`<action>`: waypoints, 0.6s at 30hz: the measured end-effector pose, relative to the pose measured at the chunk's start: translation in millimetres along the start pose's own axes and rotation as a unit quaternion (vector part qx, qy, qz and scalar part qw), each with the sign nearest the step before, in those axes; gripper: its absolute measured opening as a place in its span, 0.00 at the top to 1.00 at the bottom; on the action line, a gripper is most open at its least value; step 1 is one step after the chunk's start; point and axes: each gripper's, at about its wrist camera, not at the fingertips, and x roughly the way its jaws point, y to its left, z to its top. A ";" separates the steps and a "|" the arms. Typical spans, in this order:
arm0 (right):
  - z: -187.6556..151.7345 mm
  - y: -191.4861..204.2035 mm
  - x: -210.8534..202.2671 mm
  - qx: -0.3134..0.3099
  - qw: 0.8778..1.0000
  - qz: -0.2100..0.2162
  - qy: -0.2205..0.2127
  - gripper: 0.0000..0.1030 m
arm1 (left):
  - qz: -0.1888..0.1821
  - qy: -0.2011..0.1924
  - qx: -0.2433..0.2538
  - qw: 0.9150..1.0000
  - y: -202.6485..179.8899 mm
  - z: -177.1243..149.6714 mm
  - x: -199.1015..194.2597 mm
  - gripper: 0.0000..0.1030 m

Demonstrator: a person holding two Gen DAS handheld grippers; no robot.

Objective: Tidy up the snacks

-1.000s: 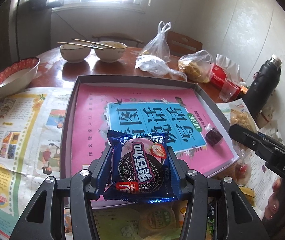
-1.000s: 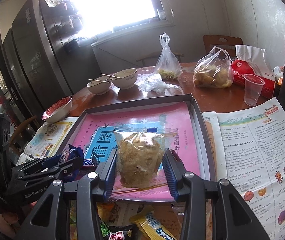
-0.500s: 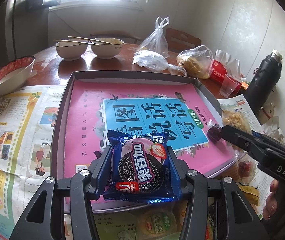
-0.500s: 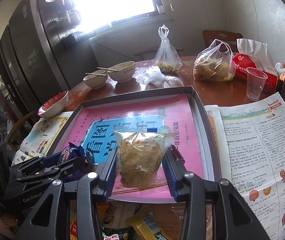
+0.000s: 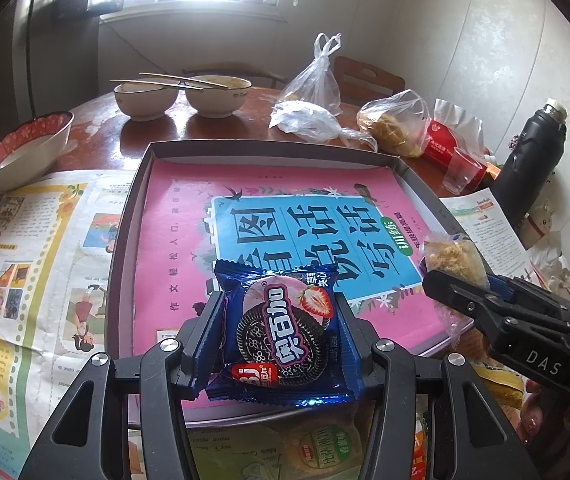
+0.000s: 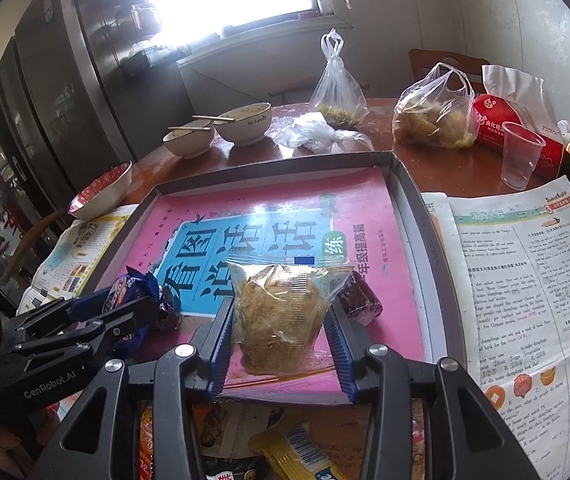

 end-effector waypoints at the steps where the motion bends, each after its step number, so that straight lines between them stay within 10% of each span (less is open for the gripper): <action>1: 0.0 0.0 0.3 0.000 1.000 -0.001 0.000 0.57 | 0.001 0.000 0.000 1.000 0.7 -0.4 -0.3 0.48; 18: -4.3 2.0 -8.1 -0.004 1.000 -0.002 -0.008 0.57 | 0.030 -0.002 -0.018 0.999 18.5 -4.1 -4.8 0.48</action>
